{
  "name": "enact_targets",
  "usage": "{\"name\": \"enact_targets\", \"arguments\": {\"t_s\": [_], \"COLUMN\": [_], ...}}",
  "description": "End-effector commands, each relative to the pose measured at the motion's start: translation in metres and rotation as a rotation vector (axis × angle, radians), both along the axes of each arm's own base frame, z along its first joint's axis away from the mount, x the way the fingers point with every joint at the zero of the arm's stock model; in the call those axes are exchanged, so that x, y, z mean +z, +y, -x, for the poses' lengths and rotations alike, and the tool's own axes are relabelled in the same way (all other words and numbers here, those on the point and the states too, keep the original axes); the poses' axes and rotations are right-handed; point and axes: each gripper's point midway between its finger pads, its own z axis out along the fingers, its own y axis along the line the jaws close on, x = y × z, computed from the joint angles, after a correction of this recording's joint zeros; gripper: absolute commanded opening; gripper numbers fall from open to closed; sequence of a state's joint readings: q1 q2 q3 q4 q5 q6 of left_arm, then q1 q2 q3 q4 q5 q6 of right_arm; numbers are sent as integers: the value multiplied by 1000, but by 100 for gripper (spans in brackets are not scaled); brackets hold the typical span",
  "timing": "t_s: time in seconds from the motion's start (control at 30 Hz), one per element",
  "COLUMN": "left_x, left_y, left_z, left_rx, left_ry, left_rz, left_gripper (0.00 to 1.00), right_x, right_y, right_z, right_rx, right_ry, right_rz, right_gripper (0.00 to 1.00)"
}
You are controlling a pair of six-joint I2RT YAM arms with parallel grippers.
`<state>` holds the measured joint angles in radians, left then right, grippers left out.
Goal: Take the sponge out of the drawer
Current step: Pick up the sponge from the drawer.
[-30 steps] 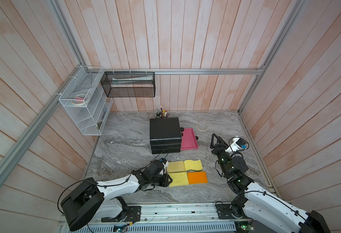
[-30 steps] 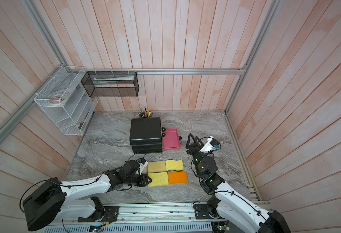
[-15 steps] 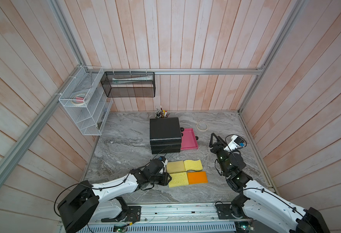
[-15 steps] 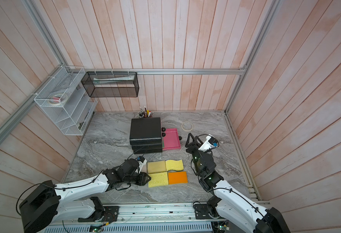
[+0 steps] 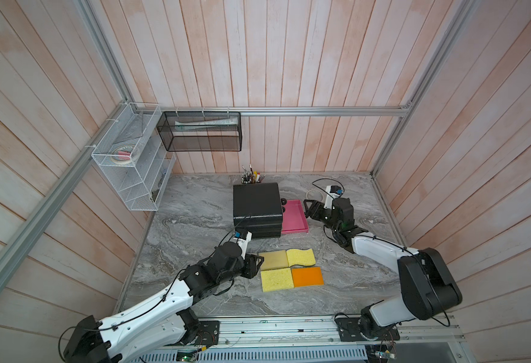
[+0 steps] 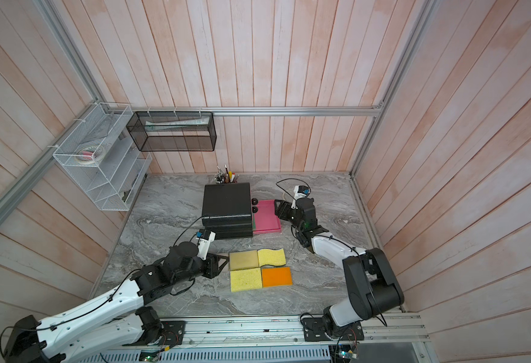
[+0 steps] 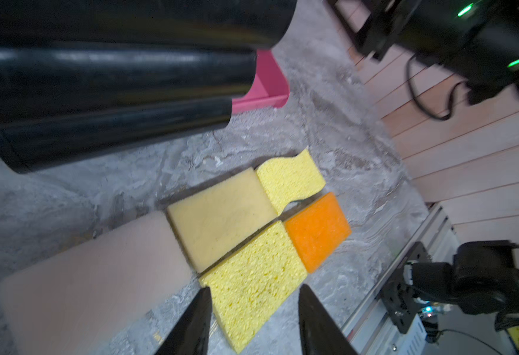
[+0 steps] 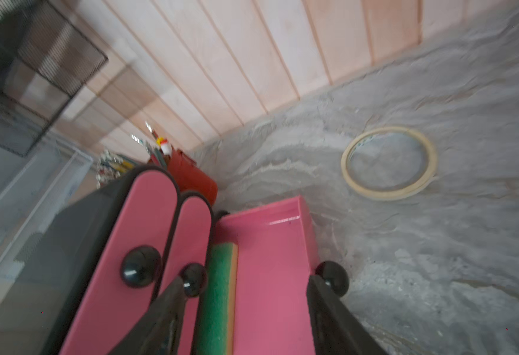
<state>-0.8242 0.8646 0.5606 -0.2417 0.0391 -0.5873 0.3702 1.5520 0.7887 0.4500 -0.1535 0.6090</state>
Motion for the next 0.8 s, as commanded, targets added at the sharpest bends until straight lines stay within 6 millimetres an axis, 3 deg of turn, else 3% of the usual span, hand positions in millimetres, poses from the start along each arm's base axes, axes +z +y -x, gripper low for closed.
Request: {"name": "enact_targets", "arguments": {"t_s": [0.0,0.03,0.2,0.3,0.43,0.6,0.77], "left_x": [41,52,105,123,128,125,112], "left_y": [10,14,35,44,50,56,58], "left_z": [-14,-18,-36,-49,-65,-78,-97], "left_rx": [64,89,186,239,275,291,289], "left_ry": [-141,-176,-373,-442,-459,-458,-423], "left_rz": [123,156,274,289,303,315,322], "left_gripper": [57,65,67,68,68,68,69], "right_x": [-19,-27,-57,-71,-87,-86,-96], "right_y": [41,47,63,69,68,66,85], "right_z": [13,12,8,4,-1,2,4], "right_rx": [234,248,276,296,284,279,373], "right_ry": [93,116,180,205,243,227,236], "right_rz": [21,69,157,149,176,162,133], "right_gripper": [65,65,65,63,57,56,56]}}
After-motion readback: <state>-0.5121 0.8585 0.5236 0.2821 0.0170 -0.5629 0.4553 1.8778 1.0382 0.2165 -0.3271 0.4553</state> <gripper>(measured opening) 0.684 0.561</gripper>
